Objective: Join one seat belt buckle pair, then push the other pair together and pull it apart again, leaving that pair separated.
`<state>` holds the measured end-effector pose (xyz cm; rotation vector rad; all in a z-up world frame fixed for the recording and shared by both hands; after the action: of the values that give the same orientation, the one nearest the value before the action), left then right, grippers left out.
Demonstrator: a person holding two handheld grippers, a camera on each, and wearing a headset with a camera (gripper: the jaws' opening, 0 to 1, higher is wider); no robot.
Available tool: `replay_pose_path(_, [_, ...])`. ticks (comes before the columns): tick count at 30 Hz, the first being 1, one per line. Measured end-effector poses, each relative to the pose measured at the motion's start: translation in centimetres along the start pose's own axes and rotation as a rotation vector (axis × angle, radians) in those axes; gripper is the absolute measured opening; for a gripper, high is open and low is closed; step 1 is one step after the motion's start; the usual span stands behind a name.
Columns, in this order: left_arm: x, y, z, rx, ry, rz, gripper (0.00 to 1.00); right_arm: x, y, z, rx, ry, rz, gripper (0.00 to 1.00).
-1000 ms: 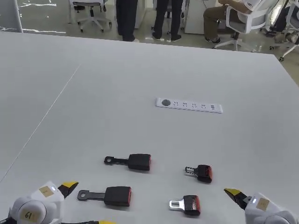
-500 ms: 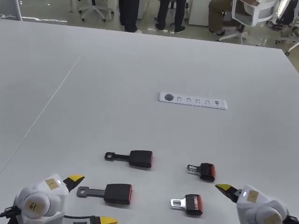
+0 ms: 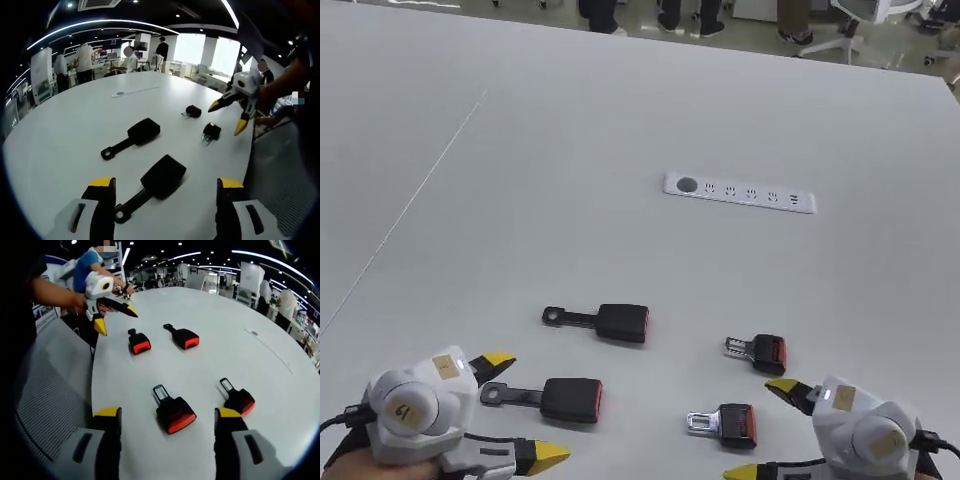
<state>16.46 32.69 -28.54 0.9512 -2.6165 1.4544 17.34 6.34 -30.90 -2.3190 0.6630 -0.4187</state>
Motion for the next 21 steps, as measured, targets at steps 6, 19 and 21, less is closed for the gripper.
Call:
replay_pose_path(6, [-0.9,0.1,0.9,-0.052,0.037,0.042,0.79,0.2,0.1,1.0,-0.023,-0.053,-0.035,0.75])
replay_pose_path(19, [-2.1,1.1,3.2,-0.191,0.147,0.163,0.67,0.2,1.3,2.5,-0.101,-0.169,-0.118,0.66])
replay_pose_path(21, [-2.2,1.3,3.5,-0.211,0.174,0.171,0.68,0.3,1.3,2.7,-0.106,-0.176,-0.125,0.66])
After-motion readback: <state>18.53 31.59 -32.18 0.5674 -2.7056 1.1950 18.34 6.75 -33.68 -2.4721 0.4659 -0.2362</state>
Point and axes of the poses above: the centre of the closed fingertips' face, and the gripper's own axes: z roughly forward along the fingers, x roughly to its right, y roughly out of its underside, the point moved 3 cm from there along -z, roughly backward along the fingers, and after that the axes turned 14 degrees about y, right-handed, at the moved point
